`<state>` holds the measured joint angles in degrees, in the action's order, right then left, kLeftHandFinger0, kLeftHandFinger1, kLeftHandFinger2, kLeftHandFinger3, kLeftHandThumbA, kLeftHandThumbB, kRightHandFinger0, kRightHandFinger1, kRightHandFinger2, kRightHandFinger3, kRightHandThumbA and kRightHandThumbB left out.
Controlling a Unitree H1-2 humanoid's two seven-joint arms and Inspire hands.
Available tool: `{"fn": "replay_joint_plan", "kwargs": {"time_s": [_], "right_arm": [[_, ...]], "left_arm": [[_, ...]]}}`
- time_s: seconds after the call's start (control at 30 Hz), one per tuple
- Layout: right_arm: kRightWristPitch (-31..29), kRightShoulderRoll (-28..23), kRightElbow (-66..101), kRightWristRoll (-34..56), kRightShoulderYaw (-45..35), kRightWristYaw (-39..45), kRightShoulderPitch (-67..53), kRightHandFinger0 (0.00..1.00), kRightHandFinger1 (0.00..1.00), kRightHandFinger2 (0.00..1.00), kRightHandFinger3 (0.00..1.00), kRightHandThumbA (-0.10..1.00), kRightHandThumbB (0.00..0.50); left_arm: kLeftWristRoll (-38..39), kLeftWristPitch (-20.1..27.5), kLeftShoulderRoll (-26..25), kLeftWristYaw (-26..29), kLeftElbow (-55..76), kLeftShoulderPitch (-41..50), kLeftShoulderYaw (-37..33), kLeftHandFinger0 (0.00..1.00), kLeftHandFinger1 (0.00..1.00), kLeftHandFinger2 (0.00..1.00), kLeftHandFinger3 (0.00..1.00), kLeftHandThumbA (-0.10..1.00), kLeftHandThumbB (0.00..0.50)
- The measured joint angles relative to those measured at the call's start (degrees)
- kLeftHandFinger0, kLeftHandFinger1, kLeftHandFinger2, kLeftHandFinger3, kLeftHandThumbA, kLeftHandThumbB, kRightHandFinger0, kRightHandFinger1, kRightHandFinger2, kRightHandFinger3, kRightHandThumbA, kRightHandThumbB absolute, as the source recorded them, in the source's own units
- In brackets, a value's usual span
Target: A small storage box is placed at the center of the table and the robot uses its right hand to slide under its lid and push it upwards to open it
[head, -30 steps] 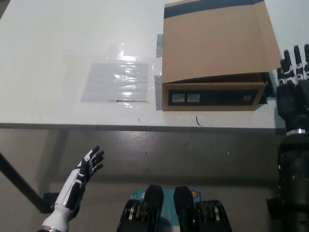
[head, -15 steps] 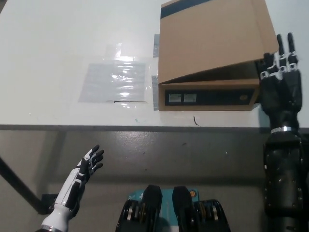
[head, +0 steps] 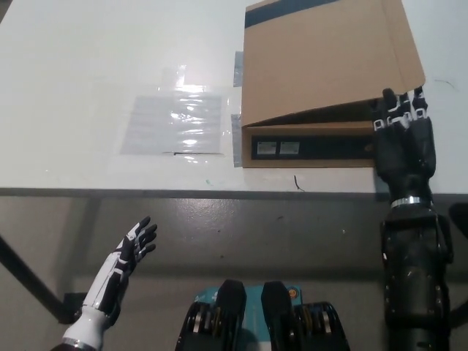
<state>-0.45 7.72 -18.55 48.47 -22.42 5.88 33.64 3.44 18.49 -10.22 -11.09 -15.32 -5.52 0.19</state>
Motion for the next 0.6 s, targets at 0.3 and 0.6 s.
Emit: {"fn": "replay_joint_plan", "kwargs": {"time_s": [0.3, 0.6], "right_arm": [[0.5, 1.9, 0.7, 1.1, -0.2, -1.1, 6.2, 1.0, 1.0, 1.0, 1.0, 1.0, 0.308], [0.8, 3.1, -1.0, 1.2, 0.2, -1.2, 7.1, 1.0, 1.0, 1.0, 1.0, 1.0, 0.305]], "left_arm": [[-0.1, 0.0, 0.0, -0.6, -0.3, -0.4, 0.0, 1.0, 1.0, 1.0, 1.0, 1.0, 0.5], [-0.2, 0.0, -0.2, -1.1, -0.3, -1.1, 0.0, 1.0, 1.0, 1.0, 1.0, 1.0, 0.5]]}}
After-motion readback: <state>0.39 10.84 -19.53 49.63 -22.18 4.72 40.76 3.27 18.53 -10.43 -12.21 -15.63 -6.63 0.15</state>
